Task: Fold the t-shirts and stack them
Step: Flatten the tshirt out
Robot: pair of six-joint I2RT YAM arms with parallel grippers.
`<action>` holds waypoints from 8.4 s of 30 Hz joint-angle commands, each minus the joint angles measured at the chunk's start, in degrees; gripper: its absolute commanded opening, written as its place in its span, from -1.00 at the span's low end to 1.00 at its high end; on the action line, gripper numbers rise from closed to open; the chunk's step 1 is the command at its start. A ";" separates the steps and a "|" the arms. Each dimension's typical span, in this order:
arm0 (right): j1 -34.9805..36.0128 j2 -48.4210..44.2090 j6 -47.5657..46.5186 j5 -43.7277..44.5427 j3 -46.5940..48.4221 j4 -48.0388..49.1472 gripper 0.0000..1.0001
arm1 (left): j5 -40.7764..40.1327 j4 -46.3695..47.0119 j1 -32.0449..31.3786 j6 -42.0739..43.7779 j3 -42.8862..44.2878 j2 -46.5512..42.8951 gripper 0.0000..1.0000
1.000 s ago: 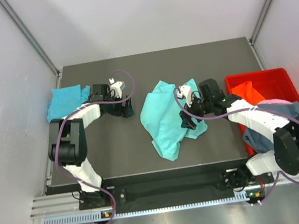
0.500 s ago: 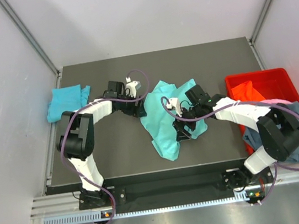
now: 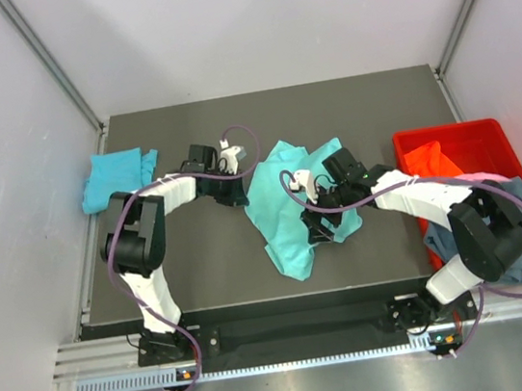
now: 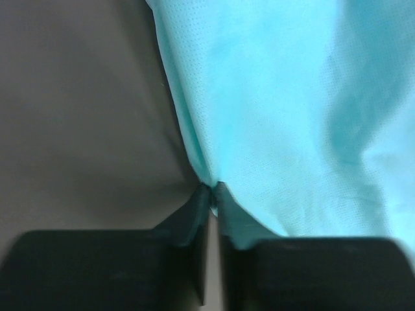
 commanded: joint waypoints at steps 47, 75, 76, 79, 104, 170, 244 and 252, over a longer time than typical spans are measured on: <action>7.46 3.89 -0.77 25.20 -0.23 19.23 0.57 | -25.02 -2.02 0.16 6.55 -0.04 -28.48 -1.00; 8.43 -11.22 -4.29 38.39 9.94 14.58 -1.00 | -29.15 -2.28 1.92 8.83 4.79 -32.43 -1.00; 8.16 -11.48 -4.20 38.22 11.28 12.48 -1.00 | -29.15 -2.54 1.92 9.09 6.54 -32.61 -1.00; 8.07 -12.10 -3.42 37.08 16.72 9.31 -1.00 | -28.98 -4.39 1.92 9.53 10.40 -33.14 -1.00; -4.32 -21.24 6.52 9.76 23.96 -3.70 -1.00 | -18.79 -14.83 4.30 4.08 12.28 -42.18 -1.00; -14.35 -8.07 0.11 10.56 1.44 21.53 0.38 | -17.47 -0.77 6.14 -3.74 -5.12 -28.56 0.34; 11.24 23.32 5.46 17.65 16.91 27.84 -0.10 | -23.35 3.08 12.73 -8.22 -13.83 -34.54 0.26; 13.17 24.90 5.03 17.39 17.53 26.43 -0.11 | -23.09 3.43 13.17 -8.31 -14.36 -34.55 0.26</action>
